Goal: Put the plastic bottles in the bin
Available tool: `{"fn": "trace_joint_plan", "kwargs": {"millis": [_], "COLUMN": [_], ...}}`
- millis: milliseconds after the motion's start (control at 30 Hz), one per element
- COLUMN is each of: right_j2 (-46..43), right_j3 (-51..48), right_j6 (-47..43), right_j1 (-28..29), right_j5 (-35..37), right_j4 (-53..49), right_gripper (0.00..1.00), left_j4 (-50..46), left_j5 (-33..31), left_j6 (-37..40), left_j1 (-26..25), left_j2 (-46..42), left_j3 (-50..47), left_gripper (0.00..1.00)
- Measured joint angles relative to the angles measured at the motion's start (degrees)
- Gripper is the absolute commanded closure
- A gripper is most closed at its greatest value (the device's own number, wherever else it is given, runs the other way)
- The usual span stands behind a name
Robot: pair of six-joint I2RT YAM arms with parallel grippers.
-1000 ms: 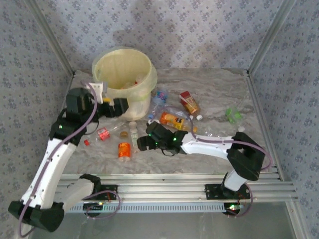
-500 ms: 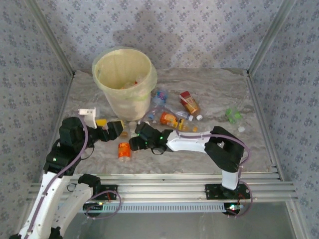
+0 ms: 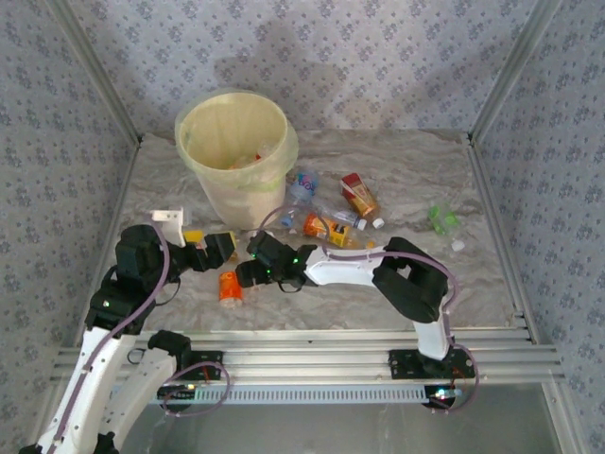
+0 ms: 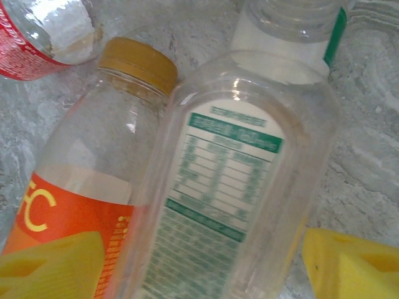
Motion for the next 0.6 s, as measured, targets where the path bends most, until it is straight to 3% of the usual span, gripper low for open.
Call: {"fn": "trace_joint_plan", "kwargs": {"millis": [400, 600], "right_j2": [0.9, 0.9], "right_j3": [2.6, 2.6], "right_j6": [-0.1, -4.2], "right_j1": [0.5, 0.9], "right_j5": [5.6, 9.5], "right_j4": [-7.4, -12.0], "right_gripper": [0.16, 0.17], "left_j4": [2.2, 2.9], "left_j5": [0.5, 1.3], "left_j6": [-1.9, -3.0], "left_j1": [0.0, 0.0], "left_j2": [0.4, 0.7], "left_j3": [-1.2, -1.8], "left_gripper": [0.00, 0.00]}}
